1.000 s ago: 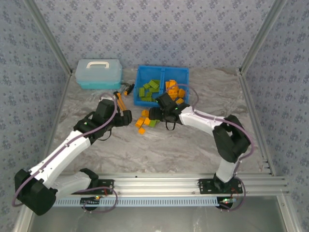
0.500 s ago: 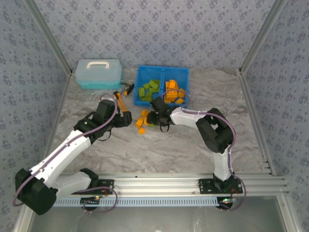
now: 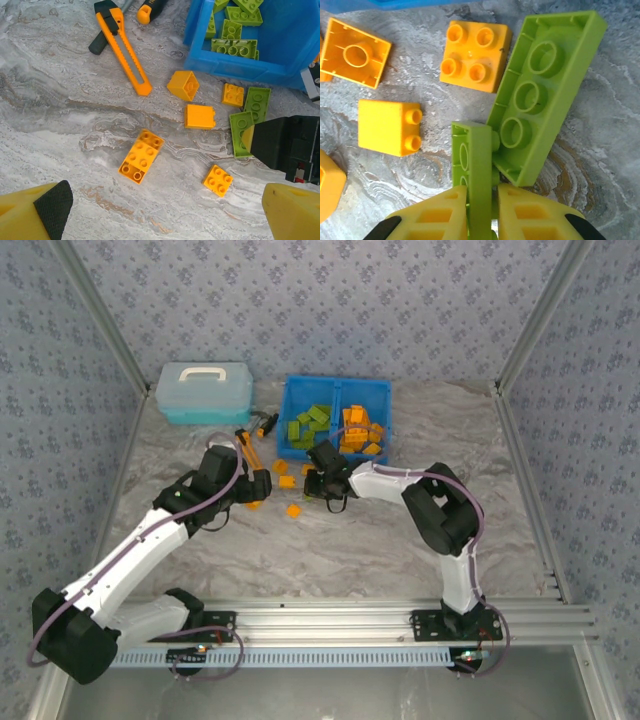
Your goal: Sort the legos into containers by color
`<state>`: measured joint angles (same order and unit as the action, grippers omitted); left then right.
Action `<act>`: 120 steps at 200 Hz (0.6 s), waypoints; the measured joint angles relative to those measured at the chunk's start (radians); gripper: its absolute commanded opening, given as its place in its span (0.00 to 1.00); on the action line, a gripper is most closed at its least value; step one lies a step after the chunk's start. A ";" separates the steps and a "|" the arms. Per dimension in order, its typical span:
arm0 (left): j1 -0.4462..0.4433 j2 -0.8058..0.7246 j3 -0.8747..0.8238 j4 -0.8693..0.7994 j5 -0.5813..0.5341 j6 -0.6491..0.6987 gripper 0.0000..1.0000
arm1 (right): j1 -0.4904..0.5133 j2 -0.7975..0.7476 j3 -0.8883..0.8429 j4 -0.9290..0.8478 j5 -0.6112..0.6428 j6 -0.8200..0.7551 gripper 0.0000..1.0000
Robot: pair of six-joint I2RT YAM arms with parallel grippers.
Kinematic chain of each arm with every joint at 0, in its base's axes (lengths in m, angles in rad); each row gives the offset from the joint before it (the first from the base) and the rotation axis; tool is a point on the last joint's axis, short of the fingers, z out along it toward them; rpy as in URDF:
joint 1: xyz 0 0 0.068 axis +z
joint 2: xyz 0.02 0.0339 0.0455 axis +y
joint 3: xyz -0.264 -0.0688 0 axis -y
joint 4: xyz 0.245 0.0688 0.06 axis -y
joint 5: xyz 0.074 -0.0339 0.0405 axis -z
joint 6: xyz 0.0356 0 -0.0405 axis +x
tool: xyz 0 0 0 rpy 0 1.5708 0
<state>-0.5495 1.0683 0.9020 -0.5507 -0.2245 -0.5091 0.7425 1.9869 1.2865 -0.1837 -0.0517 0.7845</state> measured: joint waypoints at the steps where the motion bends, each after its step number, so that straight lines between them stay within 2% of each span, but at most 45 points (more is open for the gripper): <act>1: 0.000 0.000 0.000 0.000 0.000 0.000 0.99 | 0.000 -0.001 0.000 -0.001 0.000 0.000 0.20; 44: 0.000 0.000 0.000 -0.003 -0.008 -0.001 0.99 | 0.014 -0.100 0.010 -0.053 0.006 -0.030 0.20; 68: 0.000 -0.002 0.000 -0.005 -0.015 -0.003 0.99 | 0.018 -0.151 0.070 -0.083 0.022 -0.063 0.20; 98: 0.000 -0.020 0.000 -0.006 -0.031 -0.008 0.99 | 0.013 -0.133 0.250 -0.118 0.092 -0.130 0.20; 120: 0.000 -0.031 -0.001 -0.006 -0.031 -0.012 0.99 | -0.009 -0.025 0.470 -0.151 0.158 -0.197 0.21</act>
<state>-0.5495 1.0370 0.9012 -0.5568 -0.2550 -0.5213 0.7334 1.9617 1.7569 -0.3344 0.1059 0.5873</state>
